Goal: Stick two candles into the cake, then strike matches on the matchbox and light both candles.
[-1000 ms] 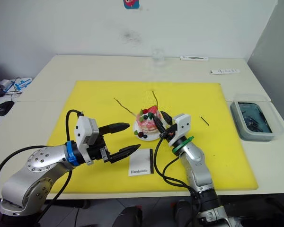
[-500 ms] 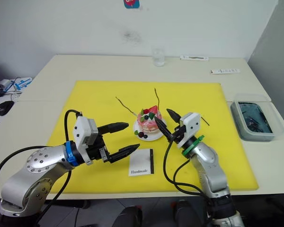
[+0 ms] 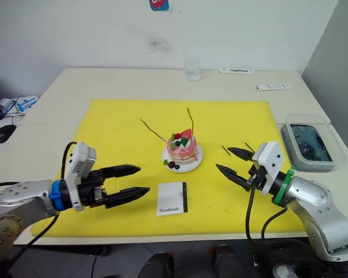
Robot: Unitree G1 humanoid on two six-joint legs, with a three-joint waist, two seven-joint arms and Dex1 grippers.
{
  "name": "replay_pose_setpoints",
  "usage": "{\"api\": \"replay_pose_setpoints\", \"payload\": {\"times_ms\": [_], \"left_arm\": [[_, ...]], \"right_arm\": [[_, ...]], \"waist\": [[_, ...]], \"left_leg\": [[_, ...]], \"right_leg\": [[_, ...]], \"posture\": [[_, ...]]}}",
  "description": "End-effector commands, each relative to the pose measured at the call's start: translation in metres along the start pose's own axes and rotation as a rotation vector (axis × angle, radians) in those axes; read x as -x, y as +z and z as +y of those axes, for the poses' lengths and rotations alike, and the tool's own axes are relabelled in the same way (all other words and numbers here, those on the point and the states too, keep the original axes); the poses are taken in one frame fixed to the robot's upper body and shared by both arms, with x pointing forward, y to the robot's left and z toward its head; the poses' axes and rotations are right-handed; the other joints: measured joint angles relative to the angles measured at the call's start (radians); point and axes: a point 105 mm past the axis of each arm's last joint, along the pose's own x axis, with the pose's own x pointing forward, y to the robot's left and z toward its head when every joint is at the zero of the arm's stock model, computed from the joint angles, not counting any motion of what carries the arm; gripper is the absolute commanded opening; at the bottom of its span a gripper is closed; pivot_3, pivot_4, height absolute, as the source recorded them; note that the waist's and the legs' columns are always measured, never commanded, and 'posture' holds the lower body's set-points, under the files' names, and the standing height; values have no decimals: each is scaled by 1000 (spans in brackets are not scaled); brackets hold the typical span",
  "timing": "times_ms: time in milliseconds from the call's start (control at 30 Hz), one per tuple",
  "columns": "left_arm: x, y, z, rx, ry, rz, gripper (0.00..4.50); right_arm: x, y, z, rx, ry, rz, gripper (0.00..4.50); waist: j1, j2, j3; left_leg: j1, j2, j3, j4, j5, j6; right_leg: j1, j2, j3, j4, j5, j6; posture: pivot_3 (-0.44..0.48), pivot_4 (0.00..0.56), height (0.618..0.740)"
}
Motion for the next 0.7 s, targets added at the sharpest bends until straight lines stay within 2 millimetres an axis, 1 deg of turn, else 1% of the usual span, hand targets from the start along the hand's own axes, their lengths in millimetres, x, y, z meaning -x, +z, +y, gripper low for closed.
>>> {"api": "replay_pose_setpoints", "payload": {"times_ms": [33, 67, 133, 233, 333, 467, 533, 567, 700], "left_arm": [[13, -5, 1, 206, -34, 32, 4500], [13, -6, 1, 235, -34, 37, 4500], [13, -14, 3, 312, -40, 88, 4500], [7, -20, 0, 420, -98, 108, 4500], [-2, -17, 3, 466, -125, 100, 4500], [-15, -16, 3, 485, -139, 110, 4500], [-23, -25, 4, 466, -106, 194, 4500], [-26, -27, 4, 468, -100, 205, 4500], [-38, -26, 10, 500, -94, 179, 4500]], "right_arm": [[5, 14, 10, 23, 94, 5, 2774], [5, 15, 11, 21, 104, 10, 2608], [4, 16, 12, 26, 133, 45, 2203], [2, 14, 15, 25, 189, 112, 1235], [-1, 11, 24, 24, 262, 156, 42], [-6, 11, 29, 23, 297, 170, 16], [-11, 11, 31, 30, 322, 177, 16], [-13, 12, 32, 33, 330, 181, 16], [-23, 13, 34, 55, 367, 198, 16]], "waist": [[0, 0, 0], [0, 0, 0], [1, -1, 1], [1, -1, 1], [2, -1, 0], [3, -1, 0], [3, -1, 0], [3, -1, 0], [3, -1, 0]], "left_leg": [[0, 0, 0, 0, 0, 0], [0, 0, 0, 0, 0, 0], [-1, 0, 0, 0, 0, 0], [-1, 0, 0, 0, 0, 0], [-2, 0, -1, 0, 0, 0], [-4, 0, -1, 0, 0, 0], [-4, -1, -1, 0, 0, 0], [-5, -1, -1, 0, 0, 0], [-4, -1, -1, 0, 0, 0]], "right_leg": [[0, 0, 0, 0, 0, 0], [0, 0, 0, 0, 0, 0], [0, 0, 0, 0, 0, 0], [-1, 0, 0, 0, 0, 0], [-1, 0, -1, 0, 0, -1], [-3, 0, -1, 0, 0, 0], [-3, -1, -1, 0, 2, 3], [-4, -1, -1, 0, 3, 5], [-4, -1, -1, 0, 3, 5]], "posture": [[0, 150, 740], [0, 150, 740], [0, 150, 740], [0, 150, 740], [0, 150, 740], [0, 150, 740], [0, 150, 740], [0, 150, 740], [0, 150, 740]]}}
